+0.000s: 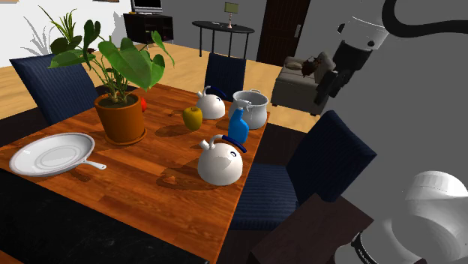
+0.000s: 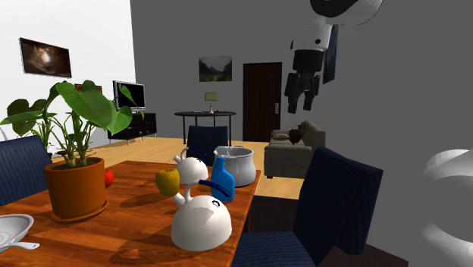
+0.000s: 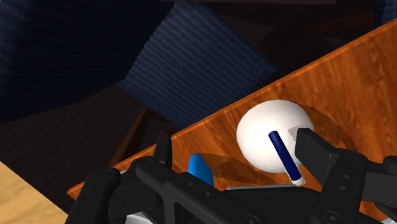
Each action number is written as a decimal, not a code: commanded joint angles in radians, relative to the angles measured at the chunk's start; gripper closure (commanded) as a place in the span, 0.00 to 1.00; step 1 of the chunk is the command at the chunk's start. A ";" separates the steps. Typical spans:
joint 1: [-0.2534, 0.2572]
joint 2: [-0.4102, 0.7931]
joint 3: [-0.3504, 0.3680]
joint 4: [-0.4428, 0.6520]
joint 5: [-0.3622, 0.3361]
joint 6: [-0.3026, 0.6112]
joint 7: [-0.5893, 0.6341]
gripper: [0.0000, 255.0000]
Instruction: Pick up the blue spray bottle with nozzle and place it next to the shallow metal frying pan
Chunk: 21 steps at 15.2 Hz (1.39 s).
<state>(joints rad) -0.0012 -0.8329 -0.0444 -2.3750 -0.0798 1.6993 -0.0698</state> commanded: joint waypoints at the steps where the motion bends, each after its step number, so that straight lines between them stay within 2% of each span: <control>1: 0.000 0.000 0.000 0.000 0.000 0.000 0.000 0.00; 7: 0.027 0.104 -0.100 -0.093 -0.009 0.256 -0.136 0.00; 13: 0.079 0.276 -0.208 -0.117 0.022 0.505 -0.292 0.00; 17: 0.136 0.420 -0.286 -0.095 0.086 0.653 -0.423 0.00; 21: 0.216 0.579 -0.370 -0.041 0.212 0.773 -0.592 0.00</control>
<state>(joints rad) 0.1931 -0.2939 -0.3951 -2.4337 0.0956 2.4458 -0.6169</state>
